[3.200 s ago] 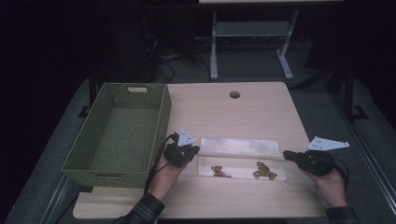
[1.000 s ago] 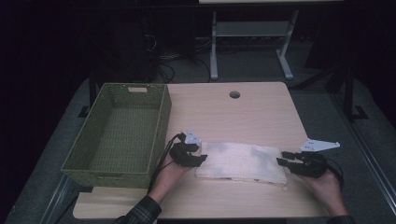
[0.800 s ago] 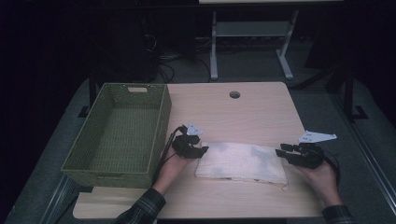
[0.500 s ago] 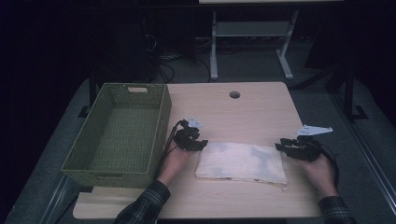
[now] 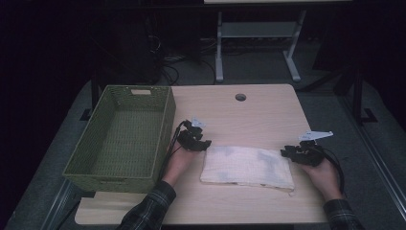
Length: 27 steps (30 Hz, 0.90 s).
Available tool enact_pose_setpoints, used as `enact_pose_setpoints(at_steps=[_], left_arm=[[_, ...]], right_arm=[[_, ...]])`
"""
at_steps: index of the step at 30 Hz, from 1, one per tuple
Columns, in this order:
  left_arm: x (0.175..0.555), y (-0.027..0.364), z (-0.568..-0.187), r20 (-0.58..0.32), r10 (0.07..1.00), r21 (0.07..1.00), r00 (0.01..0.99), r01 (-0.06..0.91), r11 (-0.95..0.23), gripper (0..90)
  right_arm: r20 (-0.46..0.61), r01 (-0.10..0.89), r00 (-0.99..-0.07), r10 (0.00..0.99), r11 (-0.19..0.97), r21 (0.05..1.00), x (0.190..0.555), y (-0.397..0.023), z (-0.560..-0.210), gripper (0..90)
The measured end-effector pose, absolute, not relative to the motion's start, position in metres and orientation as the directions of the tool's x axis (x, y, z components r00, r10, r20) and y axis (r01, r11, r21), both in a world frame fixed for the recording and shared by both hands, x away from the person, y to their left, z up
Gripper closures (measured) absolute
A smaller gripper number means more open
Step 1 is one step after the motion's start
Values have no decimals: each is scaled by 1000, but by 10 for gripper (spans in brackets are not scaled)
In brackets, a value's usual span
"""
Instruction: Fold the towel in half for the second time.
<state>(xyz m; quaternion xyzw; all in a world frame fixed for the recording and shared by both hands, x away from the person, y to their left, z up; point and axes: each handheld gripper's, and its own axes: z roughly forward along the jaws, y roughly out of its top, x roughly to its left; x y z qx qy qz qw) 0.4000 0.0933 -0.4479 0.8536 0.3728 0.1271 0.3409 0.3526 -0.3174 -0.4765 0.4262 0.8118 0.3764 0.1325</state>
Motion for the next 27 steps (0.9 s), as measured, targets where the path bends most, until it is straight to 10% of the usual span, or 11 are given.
enact_pose_setpoints(at_steps=[10, 19, 27], left_arm=[[405, 86, -460, -28, 698, 646, 715, 546, -533, 538], [407, 84, -461, -97, 634, 631, 768, 539, -557, 828], [406, 85, -456, -74, 670, 638, 738, 551, -537, 873]], right_arm=[[112, 593, -612, 783, 360, 720, 352, -317, -476, 768], [138, 606, -614, 777, 352, 713, 352, -316, -476, 843], [112, 611, -597, 794, 360, 706, 354, -316, -473, 866]])
